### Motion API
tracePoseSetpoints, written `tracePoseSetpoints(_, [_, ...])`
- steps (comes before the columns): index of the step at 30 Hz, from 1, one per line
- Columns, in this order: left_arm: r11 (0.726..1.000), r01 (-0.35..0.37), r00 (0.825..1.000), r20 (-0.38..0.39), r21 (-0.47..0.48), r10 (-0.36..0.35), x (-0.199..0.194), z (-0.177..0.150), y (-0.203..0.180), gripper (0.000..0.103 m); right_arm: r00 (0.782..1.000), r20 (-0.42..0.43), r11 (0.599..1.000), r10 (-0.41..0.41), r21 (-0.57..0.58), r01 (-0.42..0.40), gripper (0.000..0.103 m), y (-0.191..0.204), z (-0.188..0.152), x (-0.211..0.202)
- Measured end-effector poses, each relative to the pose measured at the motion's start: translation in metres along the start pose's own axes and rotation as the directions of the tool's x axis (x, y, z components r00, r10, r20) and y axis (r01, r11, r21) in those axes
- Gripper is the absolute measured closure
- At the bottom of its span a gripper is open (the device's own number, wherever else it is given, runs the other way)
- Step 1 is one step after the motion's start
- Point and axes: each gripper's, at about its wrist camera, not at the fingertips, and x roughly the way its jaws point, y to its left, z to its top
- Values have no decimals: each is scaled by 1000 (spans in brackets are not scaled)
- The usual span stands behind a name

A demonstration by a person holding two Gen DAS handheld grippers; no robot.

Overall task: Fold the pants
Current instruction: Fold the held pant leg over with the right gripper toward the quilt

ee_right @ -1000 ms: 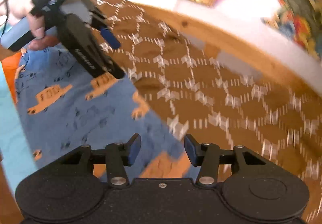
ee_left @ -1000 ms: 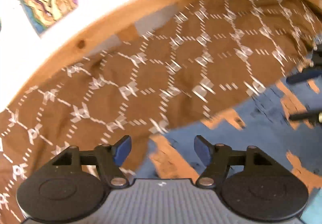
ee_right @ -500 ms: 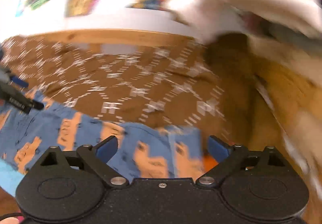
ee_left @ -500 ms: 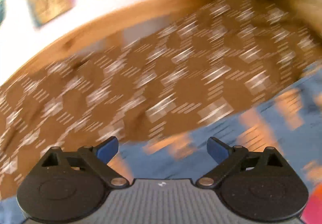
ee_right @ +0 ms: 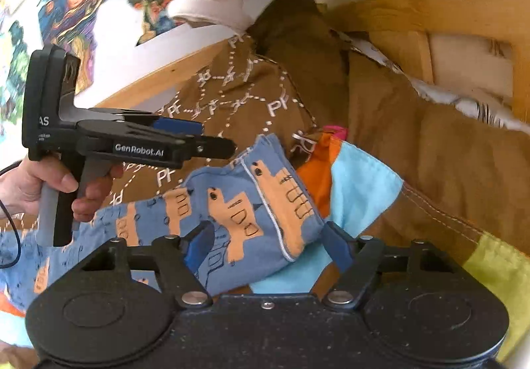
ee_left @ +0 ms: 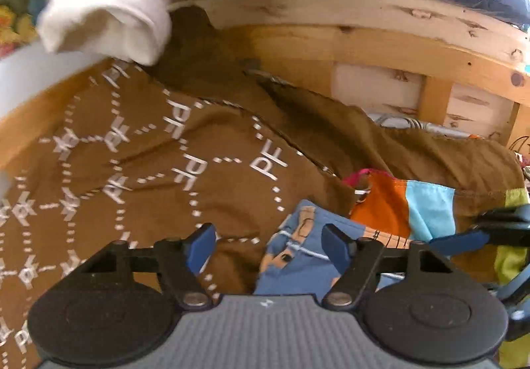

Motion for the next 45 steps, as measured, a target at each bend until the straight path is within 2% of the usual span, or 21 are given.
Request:
tracePoseSetpoints(3, [999,41,997,-65,-16,-42,15,0,8,40,1000,2,999,-8,43,8,44,-10,-2,6])
tracePoseSetpoints(5, [997,69,992,-101,-38,-73,21,0,11,44,1000,9,997,-25,71,24,60,-16,-1,6])
tracePoseSetpoints(6, [996,75,990,-118,-45,-79,24,0,11,46,999,11,996,-37,86,36,63,-18,-3,5])
tracePoseSetpoints(7, [996,73,988,-134,-53,-79,27,0,10,49,999,13,994,-39,101,38,64,-19,-3,5])
tracePoseSetpoints(9, [995,77,988,-132,-68,-85,30,2,9,65,1000,7,990,-28,140,27,62,-22,-4,4])
tracePoseSetpoints(10, [995,74,990,-117,-71,-82,29,3,6,76,1000,-5,986,-15,165,15,59,-23,-5,3])
tracePoseSetpoints(13, [1000,26,995,-93,-5,-26,28,3,-4,81,999,-46,976,24,215,-14,57,-26,-11,8])
tracePoseSetpoints(19, [1000,-9,995,-96,-3,9,32,3,-12,80,1000,-3,964,25,266,-23,57,-27,-7,17])
tracePoseSetpoints(21, [1000,-18,994,-104,-12,16,31,4,-10,80,1000,18,951,18,308,-23,61,-30,-7,19])
tracePoseSetpoints(22, [1000,-23,993,-112,-20,20,33,6,-9,80,1000,26,946,7,324,-16,66,-30,-8,20])
tracePoseSetpoints(23, [999,-31,992,-121,-26,27,37,8,-9,78,999,32,941,-8,337,-3,73,-31,-8,20])
tracePoseSetpoints(25, [998,-50,990,-137,-40,44,41,11,-9,73,999,45,932,-28,364,10,79,-34,-11,22])
tracePoseSetpoints(27, [994,-66,987,-152,-83,53,42,13,-7,69,998,57,924,-37,383,12,80,-35,-12,24])
tracePoseSetpoints(29, [989,-85,985,-158,-124,65,37,15,-7,59,997,59,928,-43,371,18,80,-33,-13,24])
tracePoseSetpoints(32, [979,-118,988,-114,-164,100,15,8,-6,39,998,49,928,-27,374,7,75,-33,-14,20])
tracePoseSetpoints(33, [973,-137,987,-105,-184,119,5,3,-6,38,999,46,924,-19,382,0,73,-33,-15,18])
tracePoseSetpoints(37, [943,-200,978,-112,-266,176,-24,-23,-4,37,999,34,924,-2,382,-11,59,-30,-16,16])
tracePoseSetpoints(40, [903,-280,957,-172,-325,234,-38,-52,0,37,1000,30,920,-1,391,-11,51,-25,-18,17])
tracePoseSetpoints(45, [857,-363,926,-246,-366,287,-44,-94,13,38,997,57,905,-46,425,17,47,-20,-16,23])
